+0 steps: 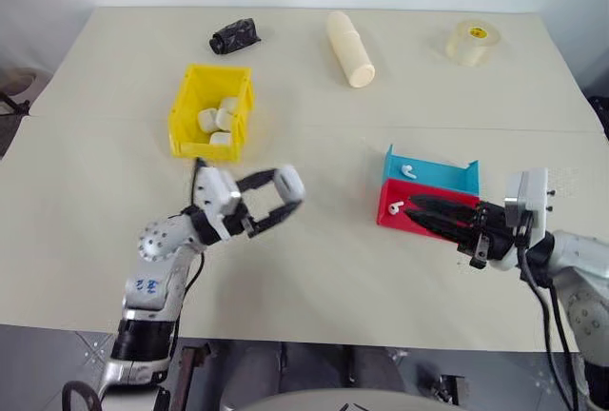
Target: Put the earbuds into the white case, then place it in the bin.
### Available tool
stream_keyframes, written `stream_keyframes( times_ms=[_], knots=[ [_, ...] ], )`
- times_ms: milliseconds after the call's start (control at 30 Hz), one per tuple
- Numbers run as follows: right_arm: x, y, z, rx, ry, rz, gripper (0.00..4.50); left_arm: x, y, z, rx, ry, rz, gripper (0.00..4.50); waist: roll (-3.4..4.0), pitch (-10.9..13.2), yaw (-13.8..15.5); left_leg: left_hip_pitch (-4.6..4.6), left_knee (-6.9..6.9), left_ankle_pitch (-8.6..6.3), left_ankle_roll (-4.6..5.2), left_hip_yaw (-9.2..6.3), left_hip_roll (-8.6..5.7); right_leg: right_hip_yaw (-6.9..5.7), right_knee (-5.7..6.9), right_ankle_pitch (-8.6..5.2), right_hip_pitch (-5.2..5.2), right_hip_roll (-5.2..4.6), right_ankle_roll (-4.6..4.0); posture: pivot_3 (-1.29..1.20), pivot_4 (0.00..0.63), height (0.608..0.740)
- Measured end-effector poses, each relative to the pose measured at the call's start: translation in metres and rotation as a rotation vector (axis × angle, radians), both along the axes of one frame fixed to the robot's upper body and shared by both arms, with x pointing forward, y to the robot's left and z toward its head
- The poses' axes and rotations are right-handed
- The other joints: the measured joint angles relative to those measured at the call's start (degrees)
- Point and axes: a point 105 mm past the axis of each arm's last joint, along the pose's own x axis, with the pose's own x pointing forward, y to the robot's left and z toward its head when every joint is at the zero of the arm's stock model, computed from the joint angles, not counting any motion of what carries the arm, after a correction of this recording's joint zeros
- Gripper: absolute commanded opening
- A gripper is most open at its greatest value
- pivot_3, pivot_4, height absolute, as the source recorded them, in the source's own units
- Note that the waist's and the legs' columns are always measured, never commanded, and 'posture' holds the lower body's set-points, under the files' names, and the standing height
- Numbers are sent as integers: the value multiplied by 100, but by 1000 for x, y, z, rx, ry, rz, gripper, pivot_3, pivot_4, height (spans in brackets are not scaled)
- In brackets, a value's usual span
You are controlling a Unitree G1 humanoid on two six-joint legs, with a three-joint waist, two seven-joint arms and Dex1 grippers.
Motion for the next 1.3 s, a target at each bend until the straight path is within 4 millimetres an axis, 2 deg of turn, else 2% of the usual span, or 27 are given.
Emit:
stream_keyframes(
  times_ms=[133,233,267,333,500,600,667,767,833,933,1033,1133,1300],
  knots=[
    [-4,7,-4,-5,-87,-16,3308,6,39,12,-251,18,306,2798,0,0,0,4,0,0,-1,1,1,1,-3,0,0,3,0,0,150,740],
    [-6,9,-9,-9,-81,-5,4350,13,63,19,-328,25,458,2798,-1,0,17,5,3,0,-1,2,-2,2,-3,0,2,2,0,0,150,740],
    [-7,9,-9,-5,-76,-1,4493,16,68,23,-343,22,494,2798,-2,-1,22,5,4,0,-1,0,-4,2,-3,0,4,2,0,0,150,740],
    [-7,10,-9,-4,-76,2,4493,25,74,32,-360,13,542,2798,-2,-1,28,5,5,0,-1,0,-9,2,-2,0,5,1,0,0,150,740],
    [-4,12,-4,-3,-101,9,4493,83,89,51,-324,63,661,2798,-6,-2,8,8,-1,1,-3,-1,-33,0,5,0,4,5,0,0,150,740],
    [-4,16,-5,-2,-96,24,4493,106,91,50,-273,105,693,2798,-7,-2,-27,8,-12,0,-2,3,-38,-2,21,0,-6,1,1,0,150,740],
    [-3,17,-4,-1,-99,26,4493,115,85,44,-244,139,678,2798,-7,-2,-53,7,-14,0,-2,3,-39,-6,22,0,-9,-1,0,0,150,740],
    [1,19,2,2,-125,21,4500,120,81,32,-196,182,665,3841,-10,0,-90,7,-11,0,-2,2,-36,-9,28,0,-9,0,1,0,150,740],
    [1,19,2,8,-126,15,4500,119,83,32,-178,184,669,4440,-12,1,-99,8,-7,1,-3,1,-32,-13,36,0,-11,0,0,0,150,740],
    [2,20,2,13,-124,15,4500,113,89,36,-143,153,674,4476,-12,1,-126,8,-7,0,-3,1,-31,-12,39,0,-12,-2,0,0,150,740],
    [2,20,1,13,-123,17,4500,95,88,40,-114,119,584,4476,-12,1,-145,8,-8,0,-4,1,-8,-13,41,0,-13,-4,0,0,150,740],
    [4,17,-1,1,-116,25,4500,66,87,40,-65,119,408,4476,-11,1,-170,8,-11,0,-4,4,-1,-11,37,0,-14,-2,0,0,150,740],
    [7,1,-7,-66,-89,42,4500,3,102,16,246,120,167,4476,-6,2,-160,22,-20,-2,-6,8,6,-8,6,-3,-3,-4,-7,0,150,740]
  ],
)
